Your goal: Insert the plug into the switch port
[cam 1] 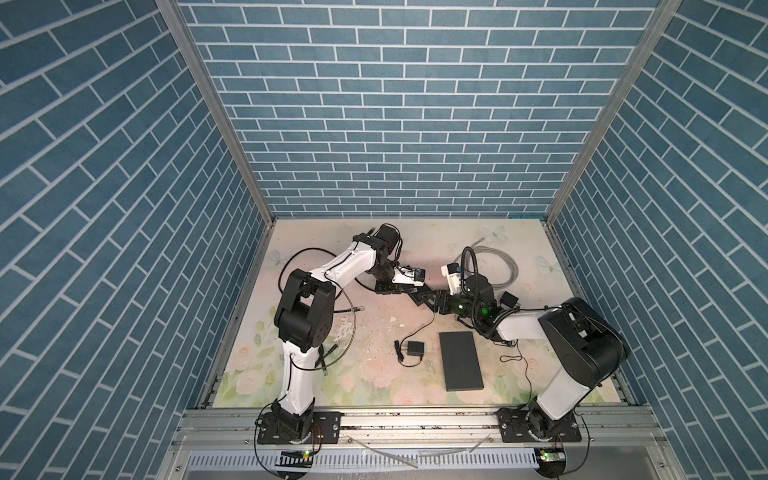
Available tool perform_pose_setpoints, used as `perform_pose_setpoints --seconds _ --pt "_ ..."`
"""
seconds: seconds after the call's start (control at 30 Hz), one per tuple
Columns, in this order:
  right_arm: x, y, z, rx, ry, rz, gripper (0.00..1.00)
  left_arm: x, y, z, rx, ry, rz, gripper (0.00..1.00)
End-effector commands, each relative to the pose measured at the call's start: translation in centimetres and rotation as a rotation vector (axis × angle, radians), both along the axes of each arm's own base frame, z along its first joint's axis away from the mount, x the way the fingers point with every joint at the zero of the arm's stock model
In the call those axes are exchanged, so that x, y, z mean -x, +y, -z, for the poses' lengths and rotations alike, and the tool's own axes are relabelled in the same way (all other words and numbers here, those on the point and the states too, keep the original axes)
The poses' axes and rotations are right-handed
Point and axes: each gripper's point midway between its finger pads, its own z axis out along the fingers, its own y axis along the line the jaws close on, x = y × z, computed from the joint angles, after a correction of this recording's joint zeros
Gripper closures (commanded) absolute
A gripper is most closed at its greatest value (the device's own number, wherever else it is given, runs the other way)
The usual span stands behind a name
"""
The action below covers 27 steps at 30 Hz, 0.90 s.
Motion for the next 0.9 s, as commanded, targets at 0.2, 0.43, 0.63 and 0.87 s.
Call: perform_pose_setpoints --seconds 0.2,0.43,0.63,0.87 --pt "-1.0 1.8 -2.2 -0.1 -0.064 -0.04 0.51 0.7 -0.3 -1.3 0.041 0.031 -0.004 1.0" --pt "-1.7 2.6 -2.5 -0.088 -0.075 -0.061 0.57 0.6 -0.5 -1.5 0.049 0.026 -0.003 1.0" --pt "-1.5 3.1 -2.4 -0.059 -0.073 -0.088 0.72 0.5 -0.7 -1.7 0.063 0.024 -0.002 1.0" --pt "-0.6 3.0 -1.7 -0.042 -0.063 -0.107 0.6 0.4 -0.9 -2.0 0.071 0.028 -0.002 1.0"
